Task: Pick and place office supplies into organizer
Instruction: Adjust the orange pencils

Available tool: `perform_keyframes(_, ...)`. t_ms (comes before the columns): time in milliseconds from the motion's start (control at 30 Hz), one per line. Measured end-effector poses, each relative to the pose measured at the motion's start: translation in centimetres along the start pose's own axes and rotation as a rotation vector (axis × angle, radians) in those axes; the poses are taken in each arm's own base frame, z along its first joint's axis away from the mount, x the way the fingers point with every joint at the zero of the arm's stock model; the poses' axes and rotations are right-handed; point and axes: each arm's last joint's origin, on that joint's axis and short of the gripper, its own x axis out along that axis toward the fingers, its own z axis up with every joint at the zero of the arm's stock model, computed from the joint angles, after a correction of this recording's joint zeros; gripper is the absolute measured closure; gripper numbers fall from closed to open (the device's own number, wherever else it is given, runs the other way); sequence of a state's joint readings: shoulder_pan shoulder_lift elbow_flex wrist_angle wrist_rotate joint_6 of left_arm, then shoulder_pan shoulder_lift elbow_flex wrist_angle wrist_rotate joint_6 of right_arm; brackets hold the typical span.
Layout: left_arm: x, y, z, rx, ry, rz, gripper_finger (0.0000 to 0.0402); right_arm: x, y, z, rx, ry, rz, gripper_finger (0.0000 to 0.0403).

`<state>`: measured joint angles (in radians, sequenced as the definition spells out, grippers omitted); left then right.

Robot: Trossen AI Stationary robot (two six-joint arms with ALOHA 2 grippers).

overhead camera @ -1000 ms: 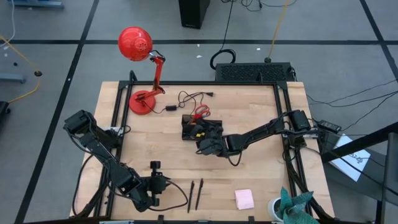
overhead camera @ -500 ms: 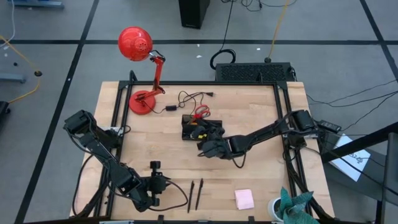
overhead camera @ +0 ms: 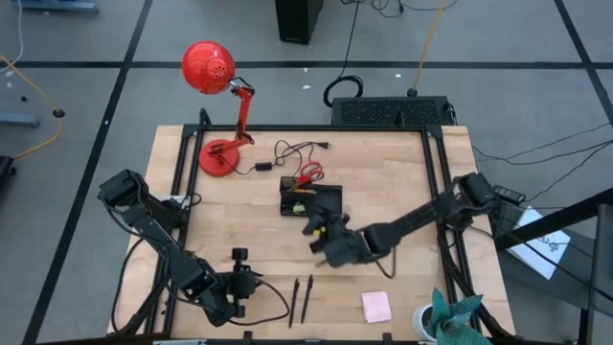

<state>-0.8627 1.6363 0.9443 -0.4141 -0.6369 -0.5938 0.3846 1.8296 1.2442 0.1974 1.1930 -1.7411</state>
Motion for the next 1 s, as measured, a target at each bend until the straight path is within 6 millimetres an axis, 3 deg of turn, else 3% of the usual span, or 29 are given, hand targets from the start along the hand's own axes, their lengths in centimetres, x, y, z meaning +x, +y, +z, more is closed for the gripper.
perform_keyframes(133,0.0,0.0,0.0,0.054,-0.007,0.011,0.0305,-3.8,-1.5,-0.3,0.099,-0.096,-0.069,0.0255)
perform_keyframes(267,0.1,0.3,0.3,0.099,-0.047,0.071,0.0305,-7.0,-3.2,-1.8,0.288,-0.169,-0.129,0.0256)
perform_keyframes(500,0.9,1.1,1.3,0.118,-0.083,0.103,0.0305,-9.0,-5.2,-8.1,0.986,-0.31,-0.072,0.028)
perform_keyframes(600,1.2,1.4,2.0,0.132,-0.107,0.106,0.0305,-8.8,-5.2,-10.6,1.282,-0.566,0.122,0.0302)
perform_keyframes(667,1.5,1.7,2.5,0.15,-0.13,0.108,0.0305,-8.0,-5.1,-11.7,1.424,-0.636,0.244,0.0325)
perform_keyframes(800,2.3,2.7,3.8,0.18,-0.173,0.131,0.0305,-6.0,-3.8,-12.0,1.437,-0.58,0.385,0.0389)
perform_keyframes(867,2.8,3.5,4.4,0.18,-0.187,0.151,0.0305,-4.8,-3.1,-11.8,1.433,-0.576,0.461,0.0395)
perform_keyframes(1000,3.8,5.2,5.3,0.183,-0.183,0.185,0.0305,-2.6,-1.1,-11.1,1.517,-0.81,0.562,0.04)
